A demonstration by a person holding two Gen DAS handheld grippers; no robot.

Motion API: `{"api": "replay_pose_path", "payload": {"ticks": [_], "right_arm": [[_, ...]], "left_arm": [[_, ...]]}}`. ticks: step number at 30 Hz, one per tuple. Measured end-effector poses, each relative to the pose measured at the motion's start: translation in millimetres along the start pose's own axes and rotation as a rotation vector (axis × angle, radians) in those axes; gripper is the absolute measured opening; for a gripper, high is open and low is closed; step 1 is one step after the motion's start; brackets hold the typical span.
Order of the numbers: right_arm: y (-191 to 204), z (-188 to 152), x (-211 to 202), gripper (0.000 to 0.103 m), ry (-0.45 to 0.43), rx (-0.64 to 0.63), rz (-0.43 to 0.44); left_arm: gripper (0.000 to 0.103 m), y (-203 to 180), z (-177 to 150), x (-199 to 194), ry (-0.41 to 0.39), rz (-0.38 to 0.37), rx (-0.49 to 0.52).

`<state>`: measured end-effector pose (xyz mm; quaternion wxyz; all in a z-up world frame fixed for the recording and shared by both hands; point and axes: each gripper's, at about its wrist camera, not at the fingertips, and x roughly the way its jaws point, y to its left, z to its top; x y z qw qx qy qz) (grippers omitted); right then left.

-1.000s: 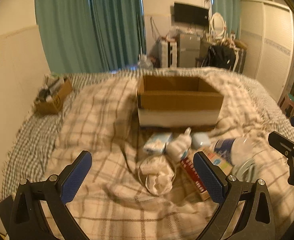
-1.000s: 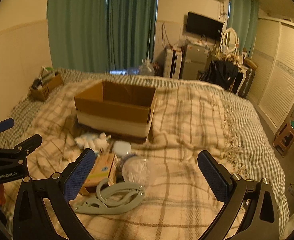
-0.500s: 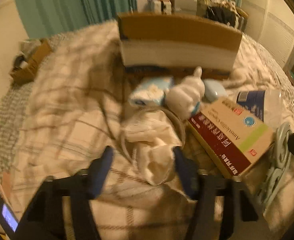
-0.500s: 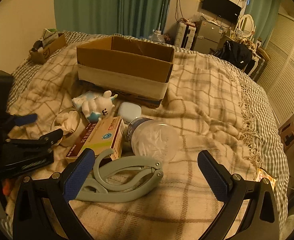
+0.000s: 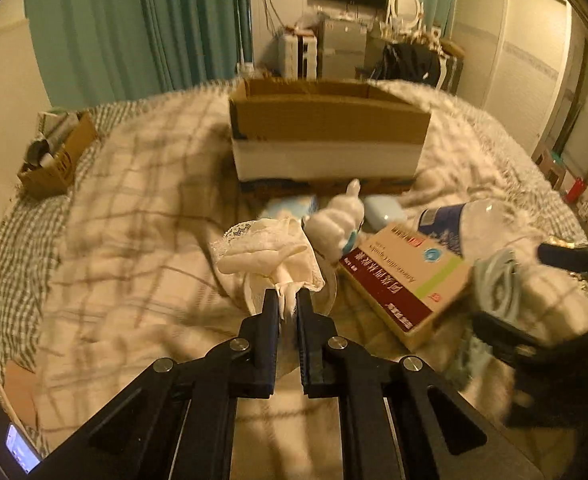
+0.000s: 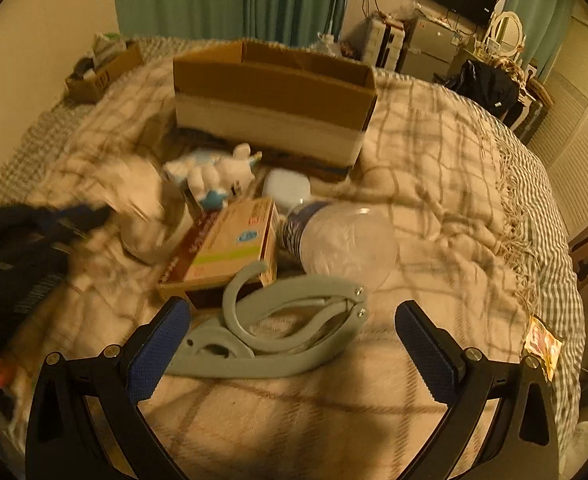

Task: Organize objects
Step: 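Lower the left gripper and grasp the white lace cloth, then grasp the grey plastic clip with the right gripper, then carry the lace cloth with the left gripper while the right carries the clip into the box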

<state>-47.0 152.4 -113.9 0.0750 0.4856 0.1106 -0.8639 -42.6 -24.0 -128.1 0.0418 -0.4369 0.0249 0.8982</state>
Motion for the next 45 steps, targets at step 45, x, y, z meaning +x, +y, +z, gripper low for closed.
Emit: {"api": "replay_pose_path", "payload": {"ticks": [45], "right_arm": [[-25,101,-118,0.082,-0.364,-0.035,-0.041]], "left_arm": [[0.008,19,80,-72,-0.183,-0.045,0.018]]}}
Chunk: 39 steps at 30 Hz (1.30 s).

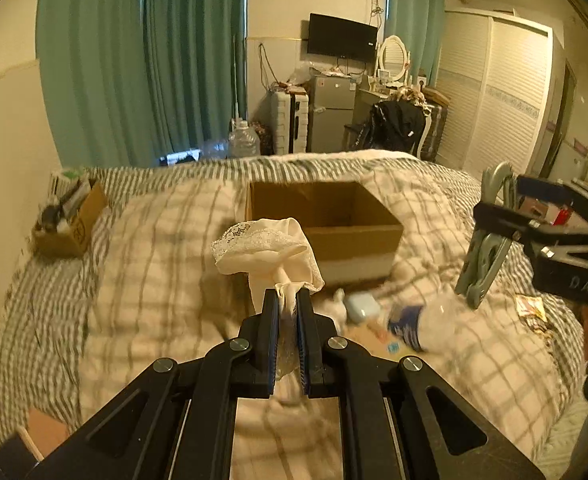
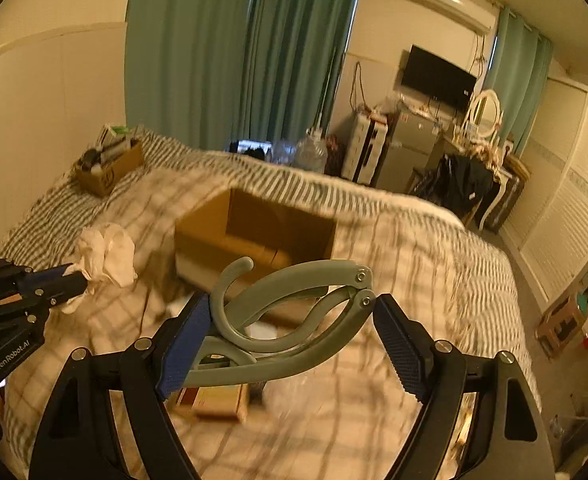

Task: Organize objects
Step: 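Carry the lace cloth with the left gripper while the right carries the clip into the box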

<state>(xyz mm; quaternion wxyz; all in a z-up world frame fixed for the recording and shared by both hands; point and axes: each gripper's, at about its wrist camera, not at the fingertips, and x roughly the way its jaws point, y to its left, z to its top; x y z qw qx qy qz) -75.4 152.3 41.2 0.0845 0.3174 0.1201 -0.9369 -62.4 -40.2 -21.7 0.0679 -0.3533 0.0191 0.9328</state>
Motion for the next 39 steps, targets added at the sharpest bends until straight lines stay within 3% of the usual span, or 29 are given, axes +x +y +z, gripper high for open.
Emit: {"api": "replay_pose_path", "payload": {"ticks": [8,19,30,39], "right_arm": [[-29,65,43,0.082,-0.032,-0.001,0.021],[-64,115,165,0.082,0.028,0.054,0.042],[-67,99,250,0.082,0.105,0.093,0.086],[-58,86,266,0.082,0.123,0.092,0.101]], "left_arm": [[0.008,0,68,43,-0.005,-0.047,-0.01],[0.008,-11,125,132,0.036,-0.027,0.023],[0.008,-12,124,204,0.119,-0.029,0.019],[0.009,-18,107,223,0.154,-0.043,0.045]]}}
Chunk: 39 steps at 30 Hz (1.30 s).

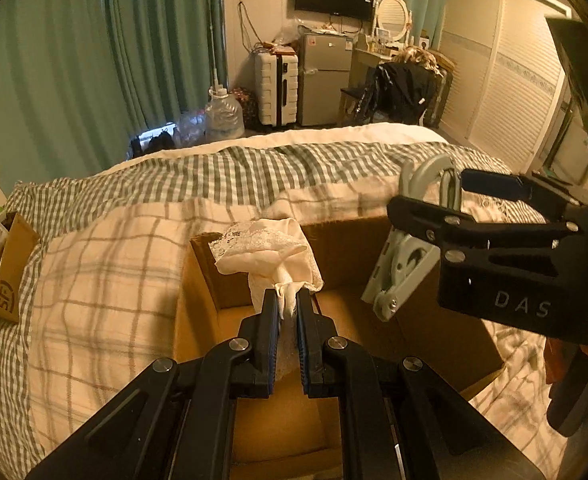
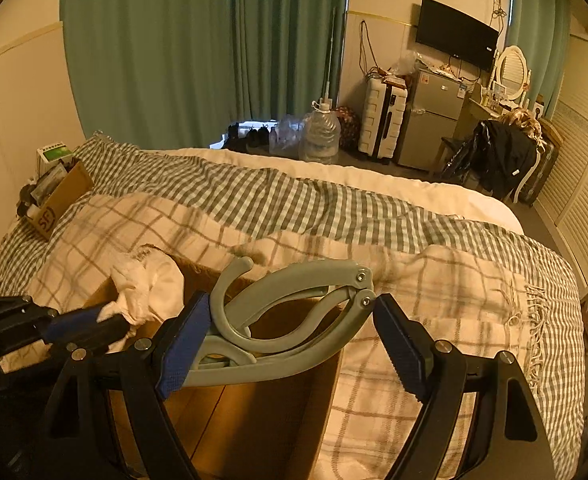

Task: Organize objects
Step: 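Carry the lace cloth with the left gripper while the right carries the clip into the box, then grasp the white tape roll with the left gripper while the right grasps the clear swab jar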

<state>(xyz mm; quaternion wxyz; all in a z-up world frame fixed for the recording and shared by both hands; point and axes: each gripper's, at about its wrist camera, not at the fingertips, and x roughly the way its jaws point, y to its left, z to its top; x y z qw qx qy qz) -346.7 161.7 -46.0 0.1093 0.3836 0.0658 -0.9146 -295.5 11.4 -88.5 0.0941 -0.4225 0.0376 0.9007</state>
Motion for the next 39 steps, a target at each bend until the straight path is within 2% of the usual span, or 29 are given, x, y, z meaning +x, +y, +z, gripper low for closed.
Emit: {"api": "replay_pose_path", "payload": {"ticks": [1,4,5,6,8,10,14,16,18,19,26,33,39], "right_arm": [[0,0,-2,0.082,-0.009,0.0,0.004],[-3,4,-13,0.083,-0.048,0.023,0.018],[-5,5,-16,0.087,-0.05,0.027,0.027],[-6,7,-21,0.09,-0.055,0.03,0.03],[-7,8,-36,0.098,-0.075,0.032,0.01],[-10,9,-53,0.098,-0.086,0.034,0.005],[-19,12,-100,0.099,-0.11,0.049,-0.004],[-20,11,-130,0.099,-0.126,0.042,-0.019],[-20,7,-162,0.1,-0.139,0.036,-0.03],[-19,5,-174,0.101,-0.142,0.034,-0.034],[-7,-35,-252,0.101,-0.149,0.011,-0.029],[1,-98,-284,0.101,-0.129,-0.009,-0.029],[9,-147,-261,0.101,-0.053,-0.037,-0.017]], "left_arm": [[0.009,-2,-1,-2,-0.006,-0.002,0.009],[0.021,-6,0,-10,-0.019,0.004,0.021],[0.038,-7,1,-13,-0.018,-0.005,0.019],[0.063,-7,2,-18,-0.022,-0.005,0.013],[0.088,-5,1,-32,-0.057,0.021,-0.007],[0.09,-4,0,-49,-0.092,0.029,-0.019],[0.09,-1,-4,-83,-0.101,0.045,-0.036],[0.094,1,-8,-110,-0.122,0.056,-0.046],[0.103,3,-15,-131,-0.144,0.06,-0.059],[0.103,3,-18,-144,-0.158,0.064,-0.066],[0.103,2,-58,-207,-0.202,0.086,-0.088],[0.103,-4,-116,-216,-0.174,0.115,-0.093],[0.103,-9,-159,-187,-0.107,0.158,-0.097]]}}
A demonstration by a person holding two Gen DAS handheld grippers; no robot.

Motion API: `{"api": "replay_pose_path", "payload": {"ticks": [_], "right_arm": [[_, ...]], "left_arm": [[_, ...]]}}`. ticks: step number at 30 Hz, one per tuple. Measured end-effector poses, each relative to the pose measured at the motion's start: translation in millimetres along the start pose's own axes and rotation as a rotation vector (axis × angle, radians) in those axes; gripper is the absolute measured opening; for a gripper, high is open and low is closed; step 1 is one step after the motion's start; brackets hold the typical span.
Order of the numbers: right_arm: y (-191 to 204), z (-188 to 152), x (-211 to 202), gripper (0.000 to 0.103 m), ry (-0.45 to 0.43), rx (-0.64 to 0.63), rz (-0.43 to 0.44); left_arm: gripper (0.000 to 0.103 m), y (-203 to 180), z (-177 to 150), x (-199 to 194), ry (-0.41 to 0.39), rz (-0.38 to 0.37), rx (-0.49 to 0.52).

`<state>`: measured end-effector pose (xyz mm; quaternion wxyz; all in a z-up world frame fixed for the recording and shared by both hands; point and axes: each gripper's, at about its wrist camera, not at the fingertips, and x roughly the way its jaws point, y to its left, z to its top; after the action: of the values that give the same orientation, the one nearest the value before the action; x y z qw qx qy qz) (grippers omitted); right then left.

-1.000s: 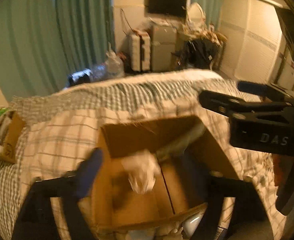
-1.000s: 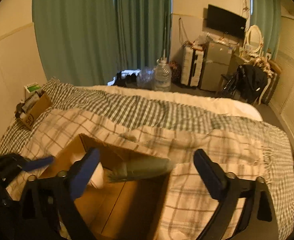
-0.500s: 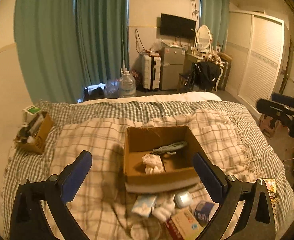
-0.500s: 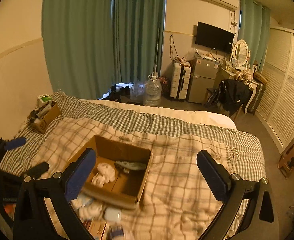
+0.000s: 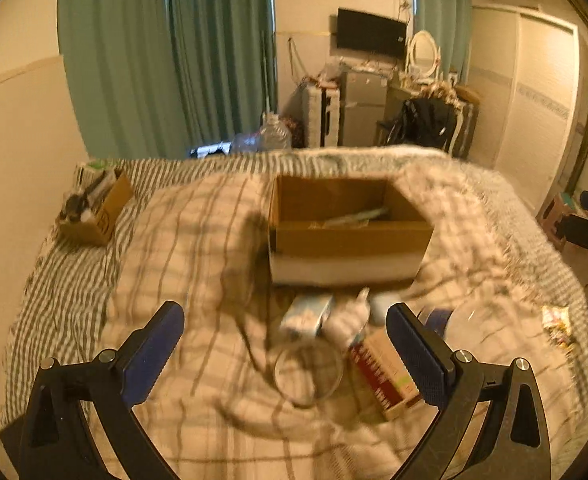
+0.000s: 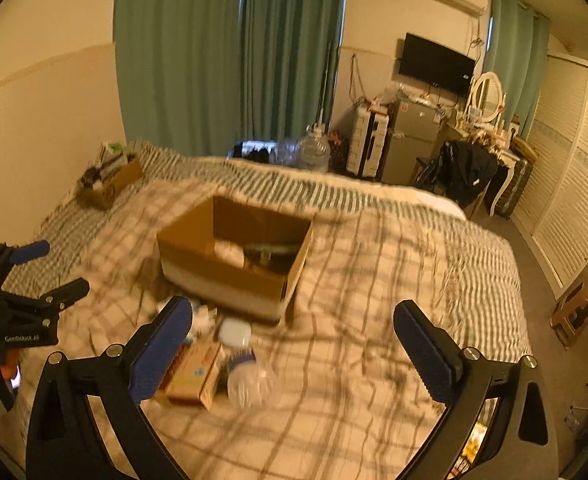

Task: Organize objects
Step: 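Grasp the white tape roll with the left gripper while the right grasps the clear swab jar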

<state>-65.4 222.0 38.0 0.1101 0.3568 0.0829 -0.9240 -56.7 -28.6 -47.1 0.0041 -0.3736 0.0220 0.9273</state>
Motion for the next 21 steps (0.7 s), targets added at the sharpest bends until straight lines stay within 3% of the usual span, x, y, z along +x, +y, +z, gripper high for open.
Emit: {"api": "replay_pose_path", "payload": {"ticks": [10,18,21], "right_arm": [[14,-60,94,0.101,0.196,-0.03,0.04],[13,-81,144,0.101,0.295,-0.008,0.085],[16,-83,155,0.101,0.32,-0.006,0.111]], "left_arm": [[0.103,-13,-67,85,0.208,0.016,0.015],[0.103,-24,-85,126,0.356,-0.003,0.058],[0.103,-28,-85,135,0.376,-0.04,0.065]]}}
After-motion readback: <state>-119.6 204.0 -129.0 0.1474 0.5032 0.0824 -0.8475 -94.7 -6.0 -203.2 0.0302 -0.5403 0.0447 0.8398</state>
